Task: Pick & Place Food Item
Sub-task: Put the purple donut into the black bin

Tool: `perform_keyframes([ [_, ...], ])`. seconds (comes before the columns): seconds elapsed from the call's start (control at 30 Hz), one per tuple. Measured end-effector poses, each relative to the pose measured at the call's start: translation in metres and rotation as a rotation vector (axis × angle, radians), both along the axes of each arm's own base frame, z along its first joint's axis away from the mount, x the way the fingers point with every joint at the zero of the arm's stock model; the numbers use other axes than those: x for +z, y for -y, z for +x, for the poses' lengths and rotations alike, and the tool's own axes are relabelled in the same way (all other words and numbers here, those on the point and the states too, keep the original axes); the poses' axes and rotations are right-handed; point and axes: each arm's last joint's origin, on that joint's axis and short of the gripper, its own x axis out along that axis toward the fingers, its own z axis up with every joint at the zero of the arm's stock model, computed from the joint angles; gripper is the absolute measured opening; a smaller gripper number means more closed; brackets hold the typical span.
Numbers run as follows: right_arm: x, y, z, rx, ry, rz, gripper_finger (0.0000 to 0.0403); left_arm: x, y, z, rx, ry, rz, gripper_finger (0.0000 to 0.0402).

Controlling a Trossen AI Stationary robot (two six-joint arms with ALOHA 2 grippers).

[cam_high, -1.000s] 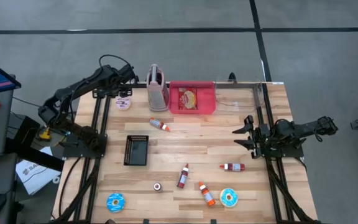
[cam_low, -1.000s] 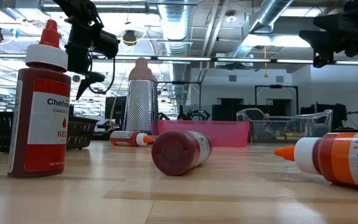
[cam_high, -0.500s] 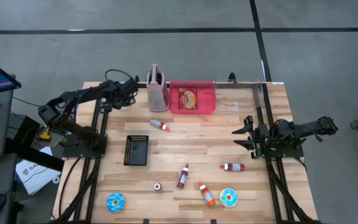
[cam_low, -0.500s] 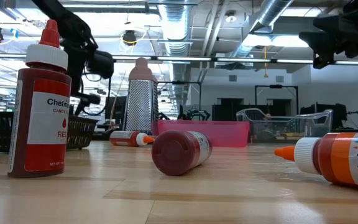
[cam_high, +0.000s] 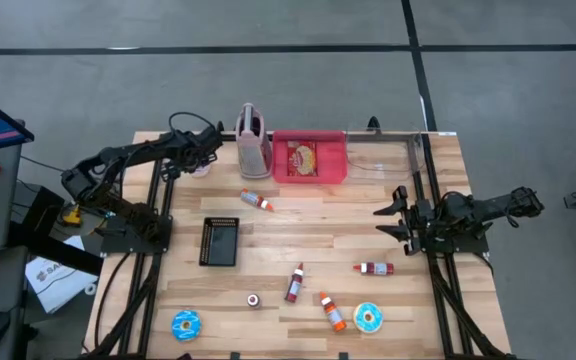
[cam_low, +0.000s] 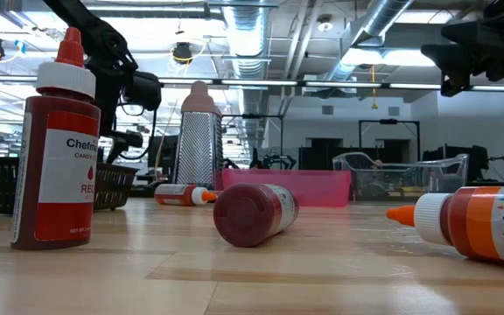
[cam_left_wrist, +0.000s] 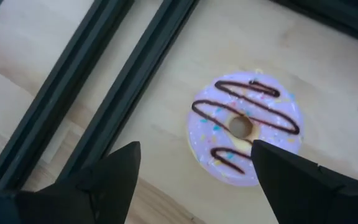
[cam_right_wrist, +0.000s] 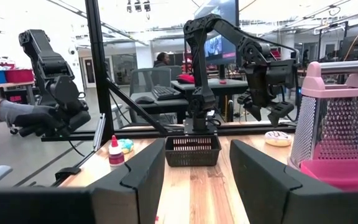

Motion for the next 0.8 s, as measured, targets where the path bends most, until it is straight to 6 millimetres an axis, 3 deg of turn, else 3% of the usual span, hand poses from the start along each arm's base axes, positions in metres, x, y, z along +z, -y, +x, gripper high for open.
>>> perform_keyframes([
  [0.13, 0.0, 0.0, 0.0, 0.0, -0.003, -0.001, 0.0175, -0.005, 0.001, -0.002, 0.011, 0.001, 0.006, 0.03],
  [0.4, 0.0, 0.0, 0.0, 0.001, -0.004, -0.001, 0.0175, -0.035, 0.01, -0.009, 0.073, 0.077, 0.041, 0.03],
  [0.8, 0.0, 0.0, 0.0, 0.001, -0.001, 0.0, 0.0175, -0.037, 0.01, -0.007, 0.052, 0.122, 0.025, 0.03],
])
